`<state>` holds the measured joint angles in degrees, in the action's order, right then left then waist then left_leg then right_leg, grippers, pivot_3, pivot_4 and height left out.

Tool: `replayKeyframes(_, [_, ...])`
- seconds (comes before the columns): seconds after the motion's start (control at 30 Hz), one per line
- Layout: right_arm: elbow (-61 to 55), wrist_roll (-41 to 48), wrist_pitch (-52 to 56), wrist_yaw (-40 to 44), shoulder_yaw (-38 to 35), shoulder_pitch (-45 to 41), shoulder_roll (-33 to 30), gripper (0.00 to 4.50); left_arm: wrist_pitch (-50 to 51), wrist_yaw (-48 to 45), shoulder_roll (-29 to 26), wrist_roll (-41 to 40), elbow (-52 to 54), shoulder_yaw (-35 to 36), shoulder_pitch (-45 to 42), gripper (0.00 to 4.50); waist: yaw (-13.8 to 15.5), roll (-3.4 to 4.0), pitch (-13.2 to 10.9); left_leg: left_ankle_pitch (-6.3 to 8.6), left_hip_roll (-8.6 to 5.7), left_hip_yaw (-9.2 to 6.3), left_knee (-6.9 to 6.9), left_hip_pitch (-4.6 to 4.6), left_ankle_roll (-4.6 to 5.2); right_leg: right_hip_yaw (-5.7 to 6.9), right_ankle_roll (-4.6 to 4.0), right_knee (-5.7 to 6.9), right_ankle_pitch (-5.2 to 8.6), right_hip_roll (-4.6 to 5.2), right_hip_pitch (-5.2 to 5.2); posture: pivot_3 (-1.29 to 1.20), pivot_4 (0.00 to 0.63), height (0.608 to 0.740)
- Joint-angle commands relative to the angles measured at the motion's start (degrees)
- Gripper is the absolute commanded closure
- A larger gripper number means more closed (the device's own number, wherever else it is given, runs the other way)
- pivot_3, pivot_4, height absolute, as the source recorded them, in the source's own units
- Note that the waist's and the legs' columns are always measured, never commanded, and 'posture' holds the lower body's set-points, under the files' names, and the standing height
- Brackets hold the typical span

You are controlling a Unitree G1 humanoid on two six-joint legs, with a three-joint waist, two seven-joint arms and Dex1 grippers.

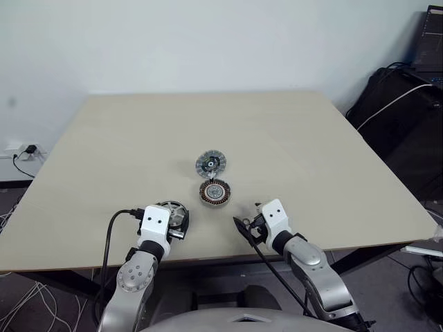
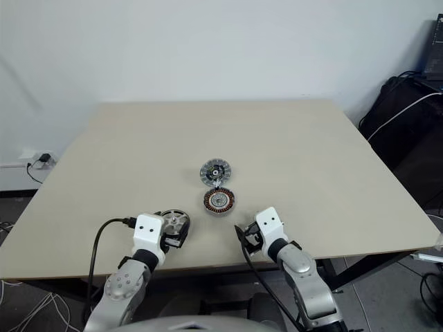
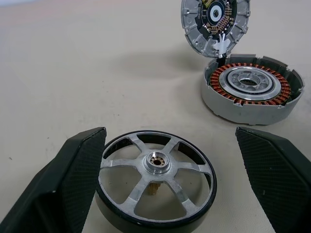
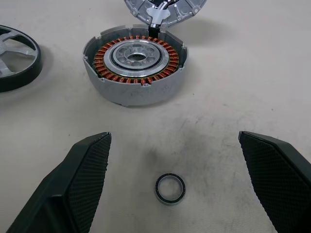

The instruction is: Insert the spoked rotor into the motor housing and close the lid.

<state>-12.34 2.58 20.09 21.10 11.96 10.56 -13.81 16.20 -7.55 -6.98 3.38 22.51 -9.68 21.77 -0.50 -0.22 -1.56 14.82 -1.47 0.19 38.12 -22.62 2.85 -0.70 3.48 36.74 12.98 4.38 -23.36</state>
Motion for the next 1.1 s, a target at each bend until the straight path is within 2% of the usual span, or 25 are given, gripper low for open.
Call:
replayKeyframes(0.03, [-2.09,-0.07,-0.47,-0.15,0.14,-0.60,0.11,0.02,-0.16,0.14,0.11,0.17,0.37,-0.36,-0.57,0.01,0.00,0.00,0.00,0.00,0.00,0.00,0.00,0.00,0.00,0.00,0.00,0.00,0.00,0.00,0.00,0.00,0.000,0.740])
replayKeyframes(1.1, [0.43,-0.39,-1.60,-0.62,0.29,-0.81,1.11,0.02,-0.13,0.12,-0.18,0.17,0.80,-0.13,0.06,0.01,-0.01,0.00,0.00,0.00,0.00,0.00,0.00,0.00,0.00,0.00,0.00,0.00,0.00,0.00,0.00,0.00,0.000,0.740])
